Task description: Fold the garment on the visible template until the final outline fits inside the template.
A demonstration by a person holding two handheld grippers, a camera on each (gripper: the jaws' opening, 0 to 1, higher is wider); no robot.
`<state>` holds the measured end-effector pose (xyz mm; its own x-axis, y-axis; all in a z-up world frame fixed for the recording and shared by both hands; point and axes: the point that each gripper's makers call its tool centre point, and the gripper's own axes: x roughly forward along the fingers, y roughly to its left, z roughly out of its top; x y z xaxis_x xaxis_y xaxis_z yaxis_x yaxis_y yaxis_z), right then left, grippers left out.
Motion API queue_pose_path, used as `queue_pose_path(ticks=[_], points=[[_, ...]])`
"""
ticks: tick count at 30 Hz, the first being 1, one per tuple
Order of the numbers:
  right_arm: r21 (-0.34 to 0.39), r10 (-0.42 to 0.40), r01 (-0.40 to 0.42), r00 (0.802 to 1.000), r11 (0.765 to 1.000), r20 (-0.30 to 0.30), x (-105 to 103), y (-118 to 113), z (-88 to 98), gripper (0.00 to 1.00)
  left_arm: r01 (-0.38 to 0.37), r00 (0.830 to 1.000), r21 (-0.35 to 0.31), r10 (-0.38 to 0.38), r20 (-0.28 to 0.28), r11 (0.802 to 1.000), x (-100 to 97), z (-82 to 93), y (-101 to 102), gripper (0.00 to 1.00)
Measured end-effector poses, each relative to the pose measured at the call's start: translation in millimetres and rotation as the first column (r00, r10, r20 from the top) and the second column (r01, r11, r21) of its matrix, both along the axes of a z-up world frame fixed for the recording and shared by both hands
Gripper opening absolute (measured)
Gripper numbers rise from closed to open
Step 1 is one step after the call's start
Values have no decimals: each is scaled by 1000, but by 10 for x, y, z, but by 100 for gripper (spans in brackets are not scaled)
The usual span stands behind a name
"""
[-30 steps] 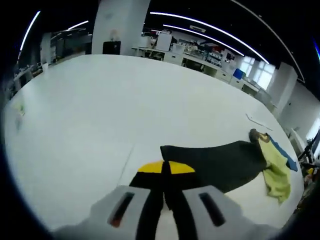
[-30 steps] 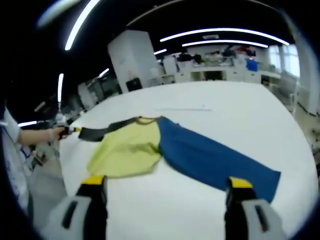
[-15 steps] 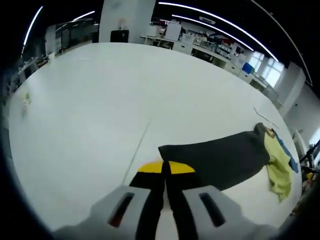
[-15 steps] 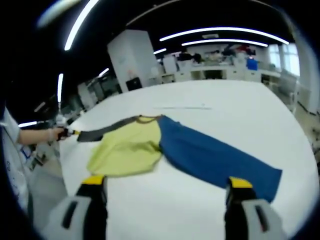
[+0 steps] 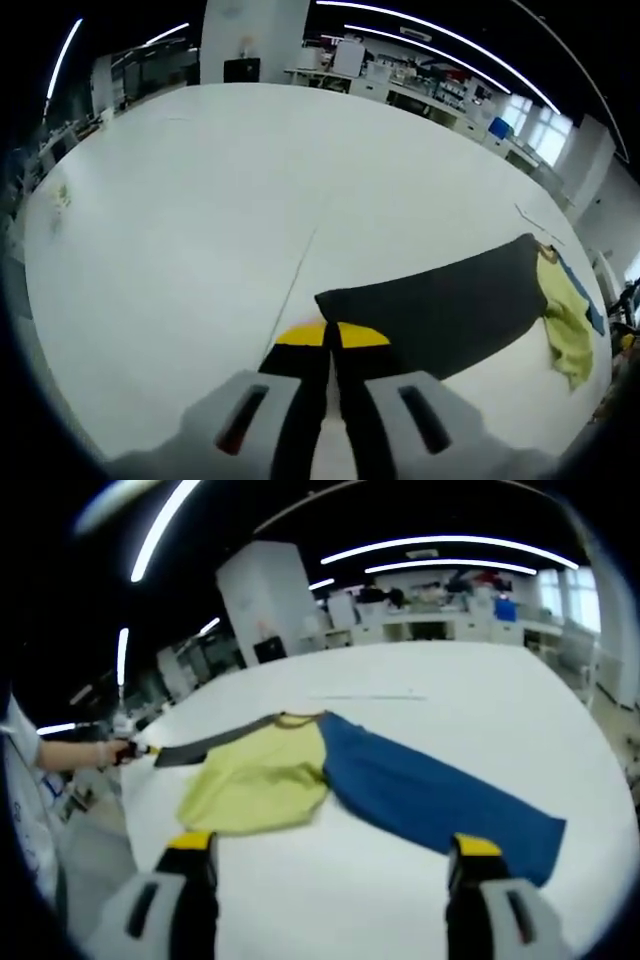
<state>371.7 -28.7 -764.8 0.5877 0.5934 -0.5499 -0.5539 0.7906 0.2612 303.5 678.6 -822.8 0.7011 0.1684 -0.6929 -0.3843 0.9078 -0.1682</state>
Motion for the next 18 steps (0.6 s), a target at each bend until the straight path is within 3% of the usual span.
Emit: queue_pose_path(ticks=[5, 16, 18], points=[[-1, -3, 3, 1000, 1000, -1, -19, -15, 0, 96, 26, 999, 38, -25, -20, 999, -5, -36, 6, 0], [-1, -19, 19, 1000, 1000, 1, -9, -106, 10, 96, 29, 1000, 45, -29, 6, 999, 31, -39, 30, 0], [0, -20, 20, 1000, 1000, 3, -16, -97, 21, 96, 36, 999, 36, -37, 16, 999, 45, -35, -1, 13]])
